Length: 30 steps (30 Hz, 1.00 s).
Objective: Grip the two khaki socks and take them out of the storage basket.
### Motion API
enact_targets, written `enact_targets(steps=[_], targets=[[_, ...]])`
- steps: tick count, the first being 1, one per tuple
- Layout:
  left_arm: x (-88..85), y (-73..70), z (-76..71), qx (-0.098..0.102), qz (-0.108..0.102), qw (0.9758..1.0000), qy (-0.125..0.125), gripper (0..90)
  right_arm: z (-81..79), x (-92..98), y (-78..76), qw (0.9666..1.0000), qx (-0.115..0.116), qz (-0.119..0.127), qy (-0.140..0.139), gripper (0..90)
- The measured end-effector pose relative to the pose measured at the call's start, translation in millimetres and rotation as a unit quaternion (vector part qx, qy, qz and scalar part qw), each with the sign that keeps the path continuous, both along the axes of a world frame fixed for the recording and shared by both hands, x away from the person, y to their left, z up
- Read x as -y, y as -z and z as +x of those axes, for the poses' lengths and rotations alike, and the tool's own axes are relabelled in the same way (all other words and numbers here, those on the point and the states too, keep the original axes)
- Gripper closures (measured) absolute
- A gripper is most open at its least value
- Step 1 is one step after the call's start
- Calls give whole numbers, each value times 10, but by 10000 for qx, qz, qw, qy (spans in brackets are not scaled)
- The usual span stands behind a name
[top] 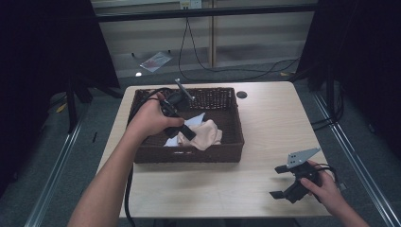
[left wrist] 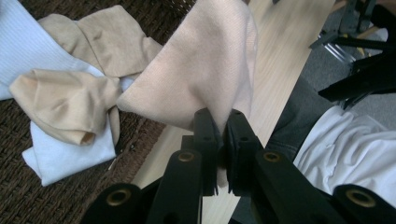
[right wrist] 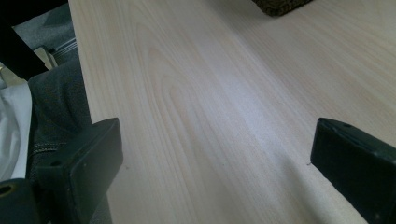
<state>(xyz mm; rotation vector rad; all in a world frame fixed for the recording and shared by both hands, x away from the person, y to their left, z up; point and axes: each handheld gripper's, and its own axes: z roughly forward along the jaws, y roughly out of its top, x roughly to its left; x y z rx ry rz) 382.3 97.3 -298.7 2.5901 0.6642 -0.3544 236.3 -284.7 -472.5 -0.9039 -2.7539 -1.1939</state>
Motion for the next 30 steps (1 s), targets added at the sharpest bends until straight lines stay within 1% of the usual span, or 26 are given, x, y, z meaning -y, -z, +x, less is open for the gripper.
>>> enact_targets(steps=[2,4,10,12,13,14,15,18,21,23,24,26,27,28,29,30], targets=[[23,22,-47,14,0,10000,54,848,-1,2,-3,10000,5,-4,8,23],[43,31,-79,56,47,9999,118,848,-2,4,-5,10000,-4,3,13,23],[89,78,-156,83,45,9997,236,848,-2,1,-4,10000,-6,-6,8,23],[105,96,-182,65,48,9995,292,848,-2,2,-4,10000,3,1,5,23],[120,116,-207,79,16,9996,280,848,-2,3,-5,10000,-4,2,7,23],[129,121,-212,76,57,9993,375,846,-2,2,-4,10000,1,-1,8,23],[150,152,-243,65,-50,9993,367,846,-2,0,-3,10000,-9,-3,8,23],[173,175,-268,70,-18,9991,421,846,-2,-3,-2,10000,-11,-7,16,23],[227,238,-312,50,0,9986,522,845,-1,0,-1,10000,3,-3,3,23],[236,247,-317,34,21,9984,562,845,-1,0,-1,10000,-1,-1,5,23],[247,266,-334,63,-9,9987,508,845,-1,-1,-1,10000,-1,3,3,23],[263,299,-351,95,1,9983,566,845,-4,-2,-2,10000,-20,-16,8,23],[272,316,-359,52,29,9982,595,845,-2,-1,0,10000,-3,-3,-3,23],[279,336,-371,75,-1,9983,582,845,-2,-1,0,10000,-3,-3,-3,23],[286,347,-376,43,42,9980,626,845,-1,0,-1,10000,1,2,-3,23],[295,371,-390,46,1,9981,606,845,-2,-1,-2,10000,-3,3,2,23]])
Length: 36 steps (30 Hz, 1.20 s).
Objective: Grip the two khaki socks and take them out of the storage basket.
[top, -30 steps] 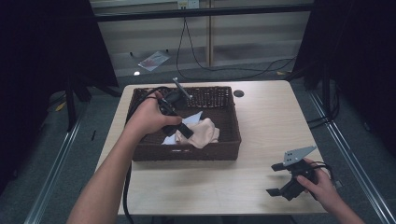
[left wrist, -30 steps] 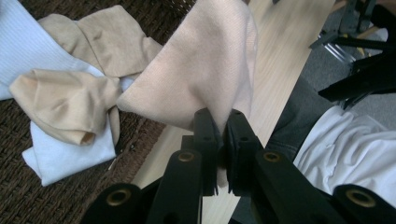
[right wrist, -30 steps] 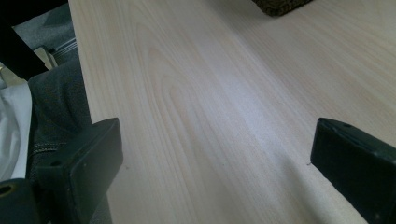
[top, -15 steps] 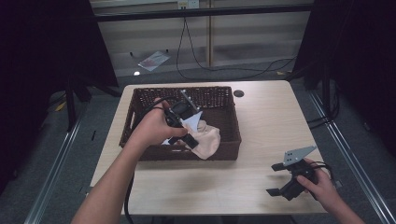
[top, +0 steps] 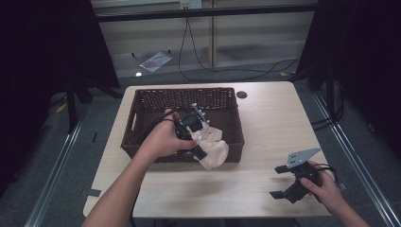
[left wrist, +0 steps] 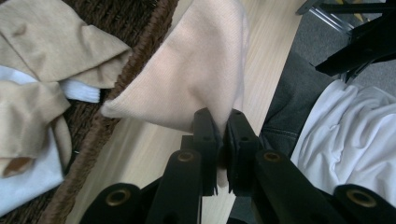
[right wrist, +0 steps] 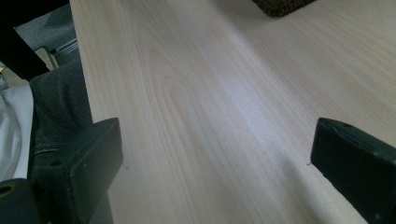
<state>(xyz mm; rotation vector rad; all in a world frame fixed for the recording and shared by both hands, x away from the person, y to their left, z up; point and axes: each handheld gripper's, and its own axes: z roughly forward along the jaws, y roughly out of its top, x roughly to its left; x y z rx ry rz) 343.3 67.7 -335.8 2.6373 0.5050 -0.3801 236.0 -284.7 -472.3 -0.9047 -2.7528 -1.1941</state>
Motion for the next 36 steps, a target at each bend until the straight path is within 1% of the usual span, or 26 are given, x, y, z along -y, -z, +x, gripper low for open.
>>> enact_targets(steps=[1,2,4,5,7,9,10,11,12,14,15,20,22,23,24,27,30,31,32,33,34,36], targets=[[9,16,-7,13,39,10000,53,845,1,1,1,10000,5,-4,-5,23],[16,31,-17,26,22,10000,29,845,1,1,1,10000,5,-4,-5,23],[30,55,-31,16,49,10000,40,845,-1,-1,0,10000,-4,1,-1,23],[45,82,-47,43,58,10000,67,845,-1,0,0,10000,-2,1,-1,23],[52,100,-60,21,46,10000,38,845,-1,1,0,10000,1,0,-1,23],[55,124,-65,35,60,9999,78,844,0,2,-1,10000,2,2,-1,23],[58,137,-65,36,99,9999,115,844,0,1,-1,10000,0,4,1,23],[63,165,-77,50,62,9999,66,845,-1,-1,1,10000,-15,-9,-4,23],[66,176,-75,49,78,9999,95,845,-1,-1,1,10000,-15,-9,-4,23],[75,210,-81,-1,138,9999,92,844,0,-3,4,10000,-11,-8,-6,23],[86,251,-91,7,123,9999,62,844,-1,0,0,10000,-4,6,0,23],[106,314,-101,27,144,9998,110,844,-1,1,-1,10000,-2,5,-1,23],[115,359,-112,-4,195,9998,95,844,0,0,1,10000,3,2,-8,23],[118,396,-117,-25,173,9998,83,844,-1,0,0,10000,-2,2,-2,23],[118,396,-117,-25,173,9998,83,844,-1,0,0,10000,-2,2,-2,23],[126,468,-125,-45,237,9997,103,844,-1,2,-3,10000,-3,6,-4,23],[128,501,-129,-71,214,9997,105,840,-1,1,-2,10000,-4,6,-4,23],[129,511,-133,-60,198,9997,93,832,-1,2,-3,10000,-5,10,-5,23],[129,511,-133,-60,198,9997,93,804,-1,2,-3,10000,-5,10,-5,23],[129,518,-134,-87,183,9998,84,804,-1,3,-3,10000,-2,7,-5,23],[128,522,-132,-107,204,9996,153,786,-1,3,-3,10000,1,3,-3,23],[130,518,-136,-73,187,9997,156,714,-2,2,-3,10000,-14,37,3,23]])
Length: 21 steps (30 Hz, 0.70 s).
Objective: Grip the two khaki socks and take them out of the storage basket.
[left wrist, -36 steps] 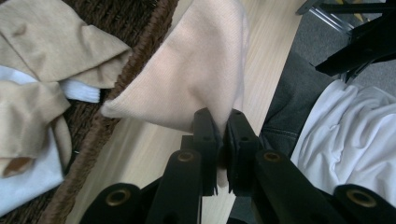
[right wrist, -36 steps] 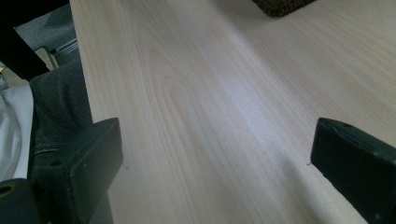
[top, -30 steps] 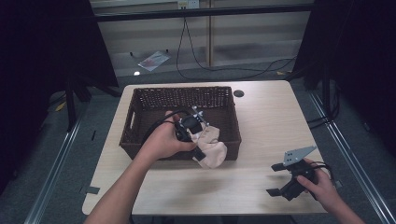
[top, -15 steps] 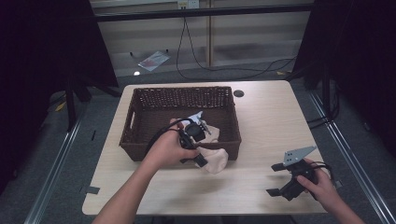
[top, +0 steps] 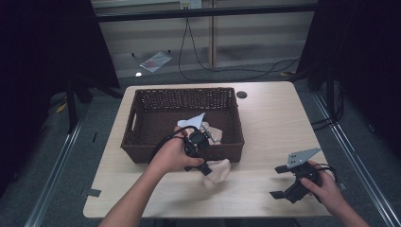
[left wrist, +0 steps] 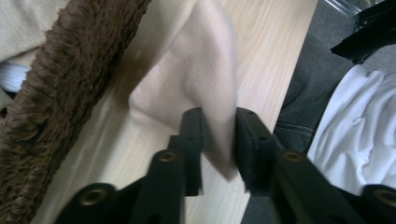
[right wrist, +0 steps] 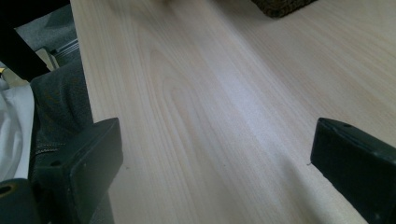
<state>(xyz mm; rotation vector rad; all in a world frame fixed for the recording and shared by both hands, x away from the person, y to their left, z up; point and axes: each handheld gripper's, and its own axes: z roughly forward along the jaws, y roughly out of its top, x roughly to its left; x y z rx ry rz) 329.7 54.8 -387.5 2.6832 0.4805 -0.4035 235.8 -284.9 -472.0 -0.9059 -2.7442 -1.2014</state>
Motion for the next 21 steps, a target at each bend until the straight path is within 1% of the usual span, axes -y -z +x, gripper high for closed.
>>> enact_targets(steps=[1,3,4,5,6,7,8,10,11,12,14,15,16,17,18,19,21], targets=[[1,-6,-8,-54,-31,10000,-47,714,0,0,0,10000,0,0,0,23],[-2,-34,-11,-49,-120,9999,-71,651,2,2,1,10000,15,-14,-17,23],[-4,-54,-6,-37,-105,9999,-22,651,2,2,1,10000,15,-14,-17,23],[-12,-99,2,35,-131,9999,-49,618,1,1,1,10000,8,-10,-15,23],[-12,-99,2,35,-131,9999,-49,605,1,1,1,10000,8,-10,-15,23],[-22,-145,13,88,-131,9999,-60,593,1,1,1,10000,4,-15,-13,23],[-22,-145,13,88,-131,9999,-60,576,1,1,1,10000,4,-15,-13,23],[-36,-210,28,141,-123,9998,-100,559,1,1,0,10000,9,-12,-13,23],[-41,-233,32,171,-148,9996,-141,529,1,1,1,10000,5,-14,-15,23],[-45,-251,40,197,-170,9995,-159,529,1,1,1,10000,5,-14,-15,23],[-63,-316,79,253,-141,9995,-145,490,1,-1,1,10000,10,-36,-11,23],[-68,-328,85,288,-181,9992,-202,448,1,-1,1,10000,10,-36,-11,23],[-77,-351,109,336,-202,9990,-199,448,1,-2,1,10000,12,-37,-11,23],[-84,-369,121,330,-217,9988,-289,416,1,-1,1,10000,7,-34,-10,23],[-93,-379,143,394,-215,9985,-320,377,0,-1,0,10000,10,-33,-10,23],[-108,-394,179,450,-152,9985,-274,348,0,0,1,10000,1,-17,-13,23],[-123,-386,208,561,-193,9976,-361,311,0,0,-1,10000,-3,-3,-3,23]])
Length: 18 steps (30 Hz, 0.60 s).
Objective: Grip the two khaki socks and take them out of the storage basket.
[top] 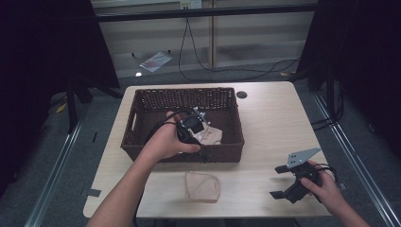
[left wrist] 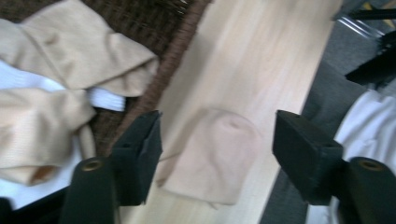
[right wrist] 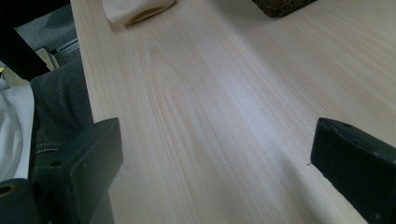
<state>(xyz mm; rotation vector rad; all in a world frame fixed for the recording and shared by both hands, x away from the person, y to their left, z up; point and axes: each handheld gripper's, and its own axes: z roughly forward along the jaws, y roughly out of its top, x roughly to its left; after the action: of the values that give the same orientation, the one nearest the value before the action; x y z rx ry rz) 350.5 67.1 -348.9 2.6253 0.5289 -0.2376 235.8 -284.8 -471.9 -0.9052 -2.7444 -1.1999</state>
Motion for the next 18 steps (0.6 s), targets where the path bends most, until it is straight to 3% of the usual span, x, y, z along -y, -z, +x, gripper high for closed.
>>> enact_targets(steps=[3,7,18], targets=[[-26,4,70,69,-21,10000,0,229,0,0,0,10000,2,-5,-1,23],[-67,34,195,155,64,9997,-173,203,0,0,1,10000,5,-9,-12,23],[-158,108,432,311,17,9980,-554,164,1,-2,2,10000,9,-32,-14,23]])
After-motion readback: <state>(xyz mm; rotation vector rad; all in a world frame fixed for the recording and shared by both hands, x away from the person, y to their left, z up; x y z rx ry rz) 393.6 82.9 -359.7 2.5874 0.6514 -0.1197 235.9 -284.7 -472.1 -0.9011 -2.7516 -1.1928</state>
